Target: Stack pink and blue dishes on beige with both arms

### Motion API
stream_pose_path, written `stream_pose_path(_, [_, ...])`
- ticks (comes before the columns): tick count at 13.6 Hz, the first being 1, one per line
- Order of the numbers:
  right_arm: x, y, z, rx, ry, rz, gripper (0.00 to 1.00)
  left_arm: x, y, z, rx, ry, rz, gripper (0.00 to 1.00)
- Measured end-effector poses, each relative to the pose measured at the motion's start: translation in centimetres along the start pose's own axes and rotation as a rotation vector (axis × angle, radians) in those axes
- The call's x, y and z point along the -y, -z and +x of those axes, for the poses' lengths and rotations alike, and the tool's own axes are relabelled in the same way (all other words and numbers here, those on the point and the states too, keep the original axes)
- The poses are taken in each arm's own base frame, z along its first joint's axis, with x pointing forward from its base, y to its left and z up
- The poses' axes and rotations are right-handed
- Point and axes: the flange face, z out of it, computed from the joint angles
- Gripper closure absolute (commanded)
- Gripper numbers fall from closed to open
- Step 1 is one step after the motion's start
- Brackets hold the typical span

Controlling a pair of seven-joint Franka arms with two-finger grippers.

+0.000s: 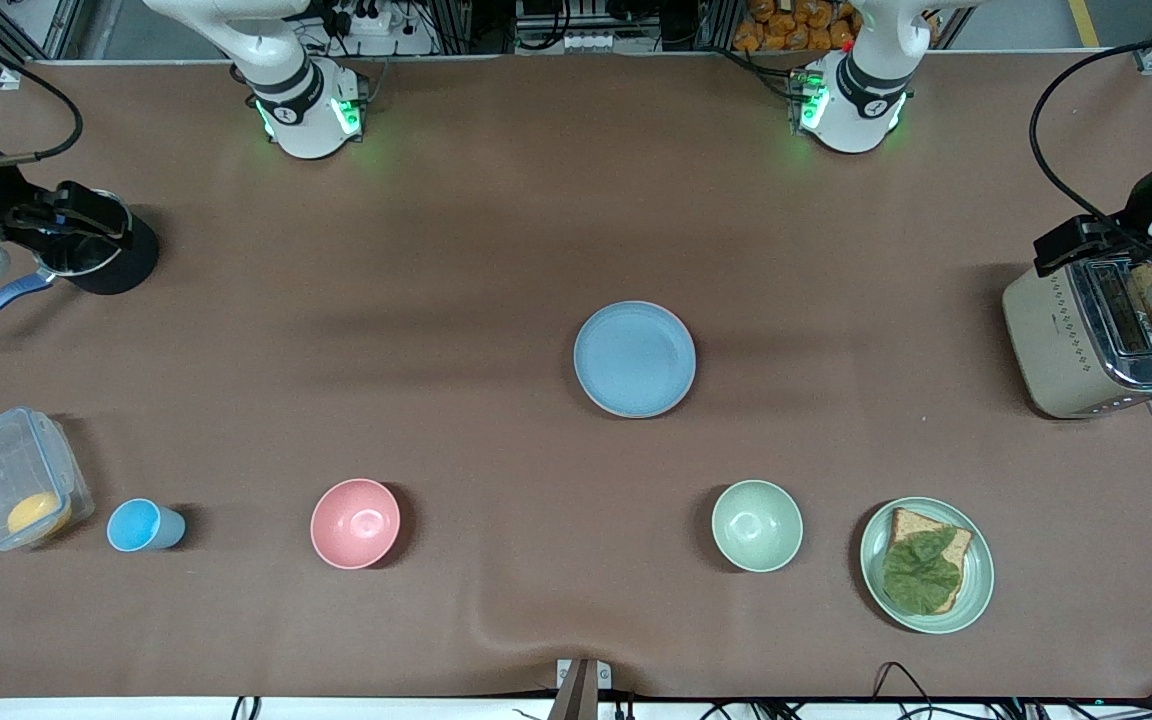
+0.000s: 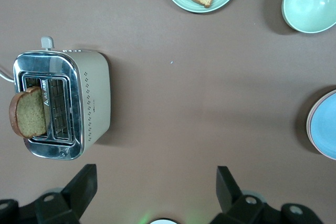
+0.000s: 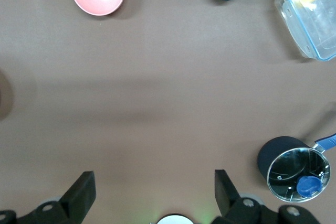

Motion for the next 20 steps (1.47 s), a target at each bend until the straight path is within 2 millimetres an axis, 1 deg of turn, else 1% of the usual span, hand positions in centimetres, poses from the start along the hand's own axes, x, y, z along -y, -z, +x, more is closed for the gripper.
stream_pose_path(15, [-0.1, -0.7, -0.1, 0.024, 0.0, 0.0, 0.0, 0.3, -0.1, 0.8, -0.051, 0.008, -0.02, 0.0])
stream_pose_path(20, [-0.1, -0.7, -0.1, 0.024, 0.0, 0.0, 0.0, 0.6, 0.9, 0.9, -0.077, 0.015, -0.025, 0.0])
